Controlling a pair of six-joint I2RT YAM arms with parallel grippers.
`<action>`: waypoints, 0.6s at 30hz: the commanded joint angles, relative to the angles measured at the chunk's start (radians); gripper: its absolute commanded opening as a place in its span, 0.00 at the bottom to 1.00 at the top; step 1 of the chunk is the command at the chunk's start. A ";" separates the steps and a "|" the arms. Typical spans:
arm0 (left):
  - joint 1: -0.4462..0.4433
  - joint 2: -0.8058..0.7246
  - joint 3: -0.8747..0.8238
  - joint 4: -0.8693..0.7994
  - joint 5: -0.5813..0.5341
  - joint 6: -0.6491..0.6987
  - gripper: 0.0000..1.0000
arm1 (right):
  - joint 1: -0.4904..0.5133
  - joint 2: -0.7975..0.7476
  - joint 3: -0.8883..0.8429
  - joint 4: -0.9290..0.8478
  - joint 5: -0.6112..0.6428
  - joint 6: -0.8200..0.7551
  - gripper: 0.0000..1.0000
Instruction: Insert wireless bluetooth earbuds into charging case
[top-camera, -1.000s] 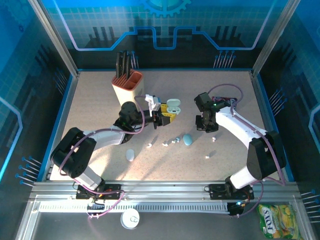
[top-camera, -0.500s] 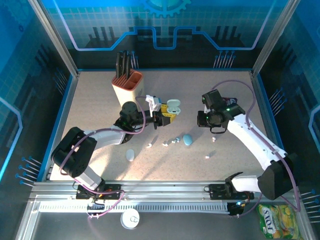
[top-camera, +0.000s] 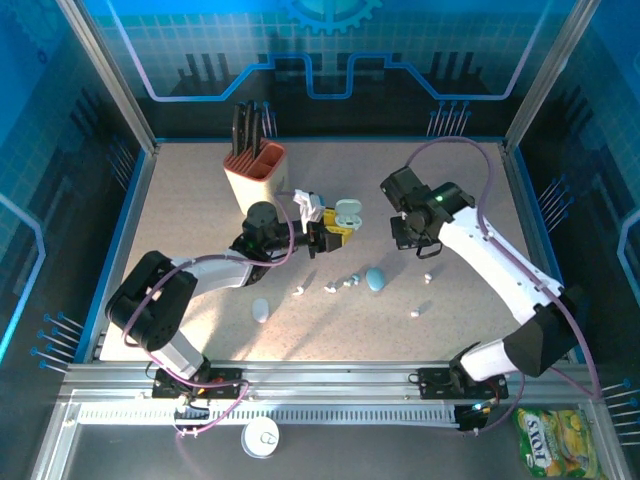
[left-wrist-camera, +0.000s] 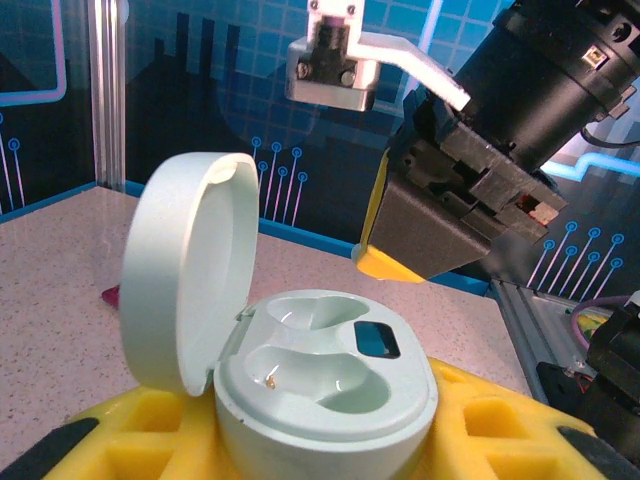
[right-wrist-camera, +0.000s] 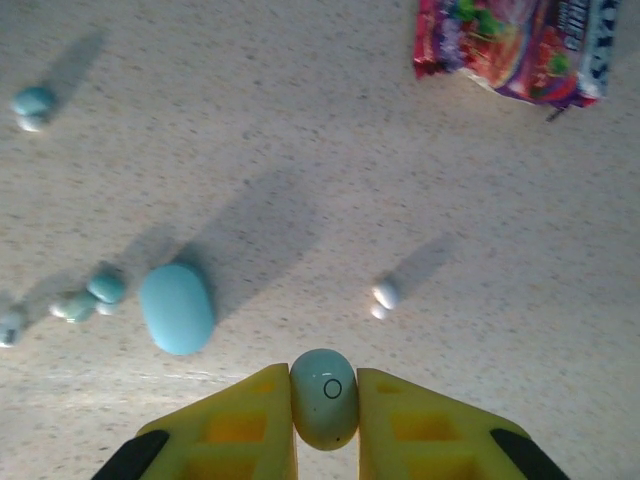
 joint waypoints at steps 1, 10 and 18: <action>0.005 0.000 0.033 -0.006 0.018 0.015 0.34 | 0.022 0.037 0.050 -0.128 0.119 0.039 0.18; 0.006 -0.014 0.045 -0.042 0.026 0.025 0.34 | 0.042 0.085 0.081 -0.157 0.188 0.048 0.18; 0.005 -0.025 0.064 -0.092 0.064 0.041 0.35 | 0.071 -0.004 0.037 -0.006 0.102 -0.064 0.17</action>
